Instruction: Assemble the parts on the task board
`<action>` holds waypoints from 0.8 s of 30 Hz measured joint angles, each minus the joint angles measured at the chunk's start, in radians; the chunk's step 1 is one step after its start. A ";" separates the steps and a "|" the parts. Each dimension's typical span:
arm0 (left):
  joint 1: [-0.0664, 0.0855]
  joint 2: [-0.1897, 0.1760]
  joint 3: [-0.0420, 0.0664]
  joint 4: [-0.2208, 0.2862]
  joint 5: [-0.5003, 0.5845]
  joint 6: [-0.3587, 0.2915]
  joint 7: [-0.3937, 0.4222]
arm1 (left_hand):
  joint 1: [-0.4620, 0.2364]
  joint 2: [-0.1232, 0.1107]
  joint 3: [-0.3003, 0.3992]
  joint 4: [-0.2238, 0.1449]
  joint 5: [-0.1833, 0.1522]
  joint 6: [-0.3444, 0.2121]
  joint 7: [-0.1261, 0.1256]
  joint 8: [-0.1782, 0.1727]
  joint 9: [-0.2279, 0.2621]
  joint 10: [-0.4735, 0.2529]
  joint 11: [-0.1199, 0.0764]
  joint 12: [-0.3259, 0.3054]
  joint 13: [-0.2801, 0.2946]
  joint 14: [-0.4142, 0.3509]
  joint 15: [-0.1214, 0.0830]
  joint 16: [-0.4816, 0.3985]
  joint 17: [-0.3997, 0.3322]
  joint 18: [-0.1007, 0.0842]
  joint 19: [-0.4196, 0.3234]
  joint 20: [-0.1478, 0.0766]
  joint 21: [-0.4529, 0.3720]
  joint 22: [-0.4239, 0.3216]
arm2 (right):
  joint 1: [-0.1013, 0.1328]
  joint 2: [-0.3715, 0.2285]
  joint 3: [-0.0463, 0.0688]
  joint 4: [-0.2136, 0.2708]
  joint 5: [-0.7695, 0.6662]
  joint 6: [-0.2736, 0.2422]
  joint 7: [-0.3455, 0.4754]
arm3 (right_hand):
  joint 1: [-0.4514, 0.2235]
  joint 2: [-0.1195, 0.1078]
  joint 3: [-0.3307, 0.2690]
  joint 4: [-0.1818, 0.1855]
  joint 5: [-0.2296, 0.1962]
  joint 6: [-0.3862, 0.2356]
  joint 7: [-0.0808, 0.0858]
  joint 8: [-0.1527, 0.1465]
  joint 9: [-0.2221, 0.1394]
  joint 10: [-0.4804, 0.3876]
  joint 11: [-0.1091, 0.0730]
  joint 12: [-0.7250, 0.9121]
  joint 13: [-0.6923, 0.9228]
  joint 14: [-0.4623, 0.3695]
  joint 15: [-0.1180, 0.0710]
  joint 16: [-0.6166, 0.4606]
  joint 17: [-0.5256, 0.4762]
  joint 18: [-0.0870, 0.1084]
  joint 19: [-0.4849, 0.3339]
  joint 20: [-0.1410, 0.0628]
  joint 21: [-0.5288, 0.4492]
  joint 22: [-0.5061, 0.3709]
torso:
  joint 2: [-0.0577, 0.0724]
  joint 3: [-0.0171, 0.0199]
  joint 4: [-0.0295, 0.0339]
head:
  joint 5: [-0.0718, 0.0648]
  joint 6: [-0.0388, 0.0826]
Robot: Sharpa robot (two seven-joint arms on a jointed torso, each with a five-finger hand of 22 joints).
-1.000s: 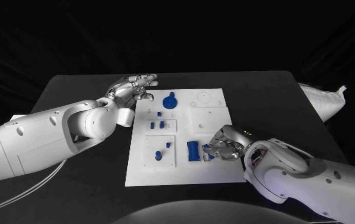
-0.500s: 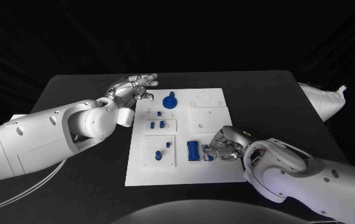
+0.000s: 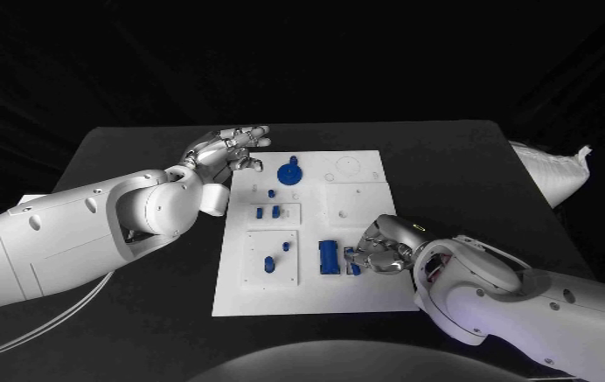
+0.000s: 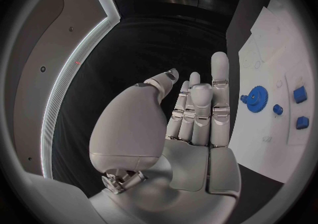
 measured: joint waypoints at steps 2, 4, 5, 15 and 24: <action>0.000 0.000 0.000 0.000 0.000 0.000 0.000 | 0.000 0.000 0.000 0.000 0.000 0.000 0.000 0.000 0.000 0.000 0.000 0.000 0.000 0.000 0.000 0.000 0.000 0.000 0.000 0.000 0.000 0.000 | 0.000 0.001 0.000 -0.001 0.000 0.000 0.000 | 0.000 0.000 -0.004 0.004 0.000 0.007 -0.007 0.003 0.003 0.000 -0.001 0.003 0.000 0.000 0.000 0.000 0.000 0.000 0.000 0.000 0.004 0.000 | 0.000 0.0000 0.0001 | 0.000 0.000; 0.000 0.000 0.000 0.000 0.000 0.001 0.000 | 0.000 0.000 0.000 0.000 0.000 0.000 0.000 0.000 0.000 0.000 0.000 0.000 0.000 0.000 0.000 0.000 0.000 0.000 0.000 0.000 0.000 0.000 | 0.000 0.003 0.000 -0.004 -0.001 0.001 0.000 | -0.006 0.007 -0.008 0.008 0.006 0.029 -0.025 0.010 0.009 -0.003 -0.010 0.008 0.000 -0.002 -0.002 0.000 0.000 0.000 0.000 0.000 0.004 0.000 | 0.000 0.0001 0.0001 | 0.000 0.000; 0.000 0.000 0.000 0.000 0.000 0.001 0.000 | 0.000 0.000 0.000 0.000 0.000 0.000 0.000 0.000 0.000 0.000 0.000 0.000 0.000 0.000 0.000 0.000 0.000 0.000 0.000 0.000 0.000 0.000 | 0.000 0.004 0.000 -0.005 -0.001 0.001 0.000 | -0.006 0.007 -0.010 0.010 0.006 0.029 -0.024 0.010 0.010 -0.003 -0.010 0.008 0.000 -0.002 -0.002 0.000 0.000 0.000 0.000 0.000 0.004 0.000 | 0.000 0.0001 0.0001 | 0.000 0.000; 0.000 0.002 0.000 0.009 -0.002 0.003 -0.001 | 0.000 0.000 0.000 0.000 0.000 0.000 0.000 0.000 0.000 0.000 0.000 0.000 0.000 0.000 0.000 0.000 0.000 0.000 0.000 0.000 0.000 0.000 | 0.000 0.016 0.000 -0.012 -0.008 0.006 0.000 | -0.017 0.006 -0.023 0.018 0.005 0.023 -0.024 0.014 0.018 -0.003 -0.009 0.008 0.000 -0.002 -0.002 0.000 0.000 0.000 0.000 0.000 0.004 0.001 | 0.000 0.0000 0.0007 | 0.002 -0.002; 0.000 0.002 0.000 0.007 -0.005 0.005 -0.001 | 0.000 0.000 0.000 0.000 0.000 0.000 0.000 0.000 0.000 0.000 0.000 0.000 0.000 0.000 0.000 0.000 0.000 0.000 0.000 0.000 0.000 0.000 | 0.000 0.015 0.000 -0.010 -0.015 0.005 0.000 | -0.069 -0.013 -0.095 0.057 -0.006 0.011 -0.019 0.016 0.041 -0.003 -0.009 0.008 0.000 -0.002 -0.002 0.000 0.000 0.000 0.000 0.000 0.004 0.001 | 0.000 0.0007 -0.0008 | 0.001 -0.003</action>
